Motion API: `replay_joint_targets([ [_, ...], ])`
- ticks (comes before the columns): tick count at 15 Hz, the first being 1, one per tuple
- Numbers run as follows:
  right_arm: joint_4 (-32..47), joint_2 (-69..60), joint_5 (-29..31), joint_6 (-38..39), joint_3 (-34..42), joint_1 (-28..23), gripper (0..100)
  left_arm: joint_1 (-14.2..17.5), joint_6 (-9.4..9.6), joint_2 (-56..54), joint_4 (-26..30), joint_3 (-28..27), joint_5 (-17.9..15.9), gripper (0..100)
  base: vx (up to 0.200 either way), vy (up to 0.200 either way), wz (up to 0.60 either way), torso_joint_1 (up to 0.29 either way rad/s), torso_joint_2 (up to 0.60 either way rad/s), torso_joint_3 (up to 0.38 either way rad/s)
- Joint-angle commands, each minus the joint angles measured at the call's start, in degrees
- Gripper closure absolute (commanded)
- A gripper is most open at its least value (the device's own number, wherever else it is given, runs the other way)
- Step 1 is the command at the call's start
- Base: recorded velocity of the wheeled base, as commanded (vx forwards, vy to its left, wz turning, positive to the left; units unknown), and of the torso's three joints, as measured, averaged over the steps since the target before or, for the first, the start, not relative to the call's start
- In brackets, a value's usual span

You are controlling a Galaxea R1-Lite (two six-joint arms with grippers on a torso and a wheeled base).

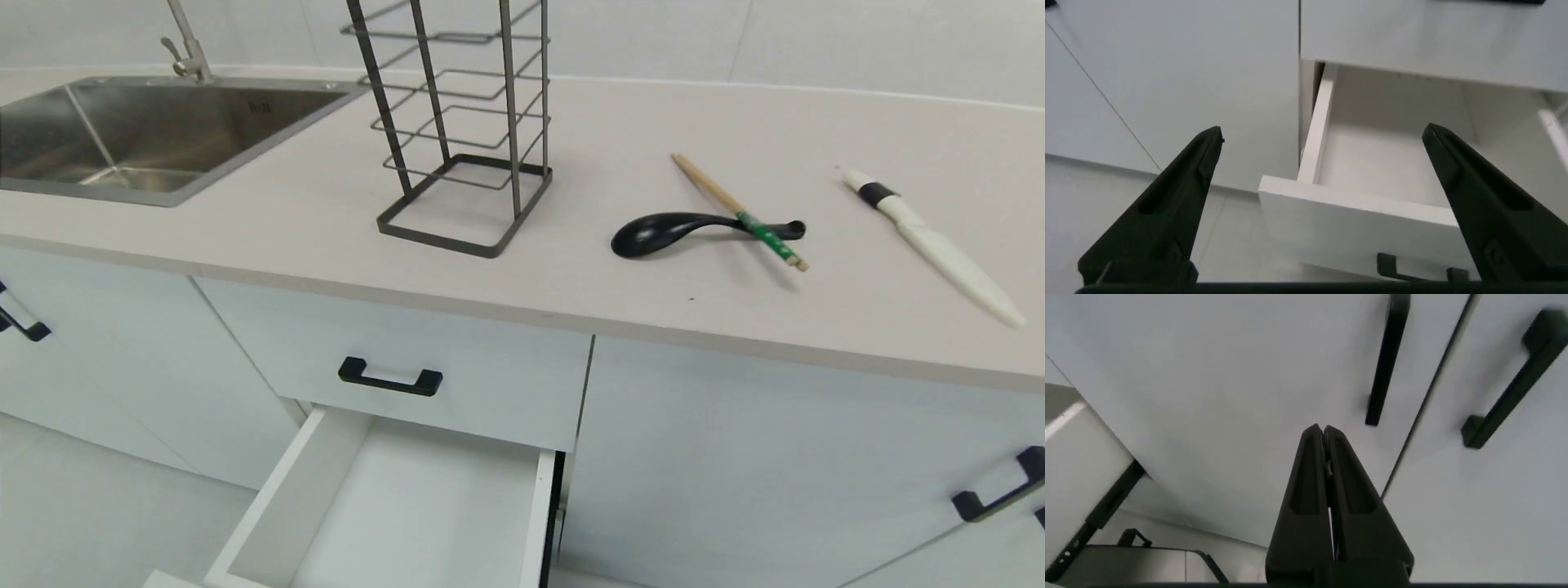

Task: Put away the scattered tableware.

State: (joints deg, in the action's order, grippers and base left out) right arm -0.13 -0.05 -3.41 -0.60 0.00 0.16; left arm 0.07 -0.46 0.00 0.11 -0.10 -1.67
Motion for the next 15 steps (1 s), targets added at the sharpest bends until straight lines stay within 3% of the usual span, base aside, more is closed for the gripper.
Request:
replay_joint_targets([
  [1, 0.0, 0.0, 0.0, 0.0, 0.0, 0.0, 100, 0.0, 0.02, 0.1, 0.1, 0.0, 0.0, 0, 0.0, 0.0, 0.0, 0.168, -0.65, -0.163],
  [8, 0.0, 0.0, 0.0, 0.0, 0.0, 0.0, 100, 0.0, 0.02, 0.1, 0.1, 0.0, 0.0, 0, 0.0, 0.0, 0.0, 0.176, -0.5, -0.21],
  [13, 0.0, 0.0, -0.1, 0.0, 0.0, 0.0, 100, 0.0, -0.06, 0.1, 0.1, 0.0, 0.0, 0, 0.0, 0.0, 0.0, 0.349, -0.48, -0.23],
  [15, 0.0, 0.0, -0.1, -0.1, 0.0, 0.0, 100, 0.0, 0.02, 0.1, 0.1, 0.0, 0.0, 0, 0.0, 0.0, 0.0, 0.127, -0.21, -0.098],
])
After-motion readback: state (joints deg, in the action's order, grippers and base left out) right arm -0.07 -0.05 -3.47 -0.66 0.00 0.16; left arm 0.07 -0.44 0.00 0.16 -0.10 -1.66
